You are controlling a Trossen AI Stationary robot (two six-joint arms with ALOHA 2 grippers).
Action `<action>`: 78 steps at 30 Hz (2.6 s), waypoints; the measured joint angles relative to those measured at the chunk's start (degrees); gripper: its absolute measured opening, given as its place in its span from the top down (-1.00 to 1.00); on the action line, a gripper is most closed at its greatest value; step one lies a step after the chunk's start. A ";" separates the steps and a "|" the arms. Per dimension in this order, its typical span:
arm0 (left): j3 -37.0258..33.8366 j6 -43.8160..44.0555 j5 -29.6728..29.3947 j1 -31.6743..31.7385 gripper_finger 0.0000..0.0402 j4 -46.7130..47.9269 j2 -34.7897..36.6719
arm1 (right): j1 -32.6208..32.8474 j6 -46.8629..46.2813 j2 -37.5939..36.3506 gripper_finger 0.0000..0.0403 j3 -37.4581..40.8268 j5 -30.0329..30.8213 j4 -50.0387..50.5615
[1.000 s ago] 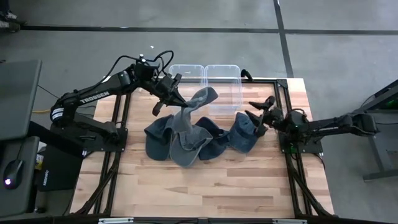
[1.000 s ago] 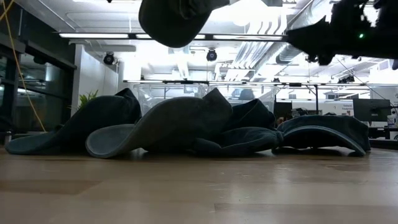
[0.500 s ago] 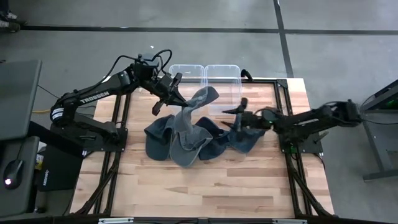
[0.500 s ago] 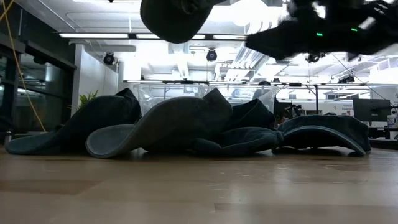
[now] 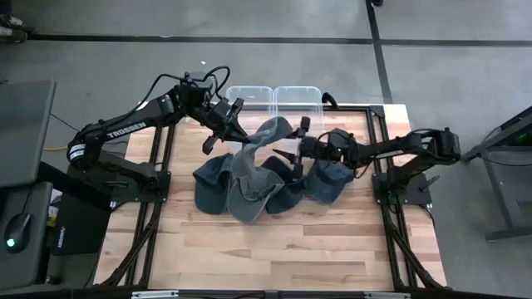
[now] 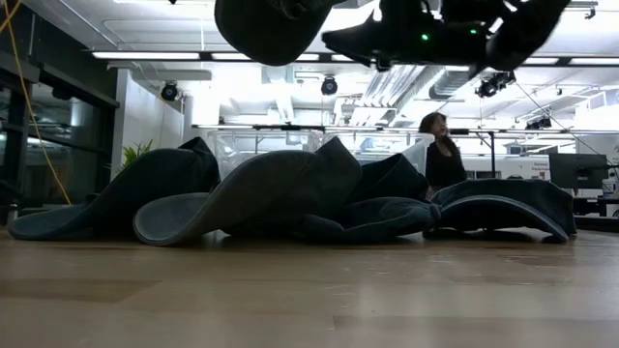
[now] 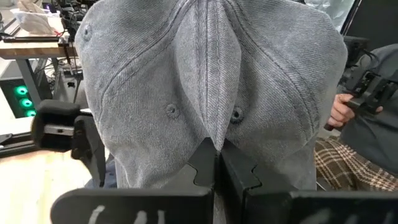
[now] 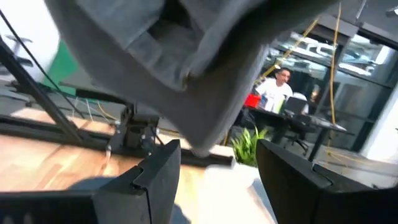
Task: Pick & Place hat
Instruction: Put the left gray cap into the left transparent bin
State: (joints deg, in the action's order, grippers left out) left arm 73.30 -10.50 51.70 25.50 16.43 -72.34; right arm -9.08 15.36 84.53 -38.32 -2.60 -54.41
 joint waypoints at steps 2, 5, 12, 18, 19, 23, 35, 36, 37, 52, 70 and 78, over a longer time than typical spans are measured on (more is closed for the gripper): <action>0.00 -0.02 0.00 0.00 1.00 0.00 0.00 | -0.46 -0.34 0.89 -0.02 -1.55 -1.96 0.19; 0.00 -0.04 0.00 0.00 1.00 0.00 0.02 | -0.94 -0.73 1.43 -0.02 -3.23 -3.54 1.61; 0.04 -0.25 0.09 0.00 1.00 -0.02 0.02 | -1.16 -1.38 1.46 -0.02 -5.04 -6.94 1.94; 0.04 -0.39 0.09 0.00 1.00 -0.02 0.02 | -1.72 -1.40 1.46 -0.01 -7.33 -8.10 3.92; 0.04 -0.39 0.09 0.00 1.00 -0.02 0.02 | -1.84 -1.40 1.46 -0.01 -7.70 -8.46 4.60; 0.04 -0.37 0.10 0.00 1.00 -0.02 0.02 | -1.91 -1.21 1.46 0.01 -8.01 -8.25 5.57; 0.04 -0.20 0.22 0.00 1.00 -0.02 0.02 | -1.95 -0.28 1.46 0.57 -8.01 -7.84 5.77; 0.04 -0.20 0.22 0.00 1.00 -0.02 0.02 | -1.95 -0.28 1.46 0.63 -8.01 -7.50 5.77; 0.04 -0.20 0.22 0.00 1.00 -0.02 0.02 | -1.95 -0.28 1.46 0.70 -8.01 -7.33 5.77; 0.04 0.42 -4.65 0.00 0.90 0.30 0.04 | -2.07 -1.30 1.46 0.96 -7.98 -3.97 7.56; 0.07 -0.35 -17.32 0.03 0.10 -1.77 3.04 | -2.23 -2.80 1.46 0.96 -7.90 -0.89 12.20; 0.10 -2.78 -37.32 0.00 -0.22 -2.36 8.95 | -4.56 -9.41 1.46 0.96 -7.90 0.89 13.18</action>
State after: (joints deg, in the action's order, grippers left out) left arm 73.39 -13.29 14.39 25.50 14.06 -63.39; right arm -13.63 5.94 86.00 -46.22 -1.72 -41.23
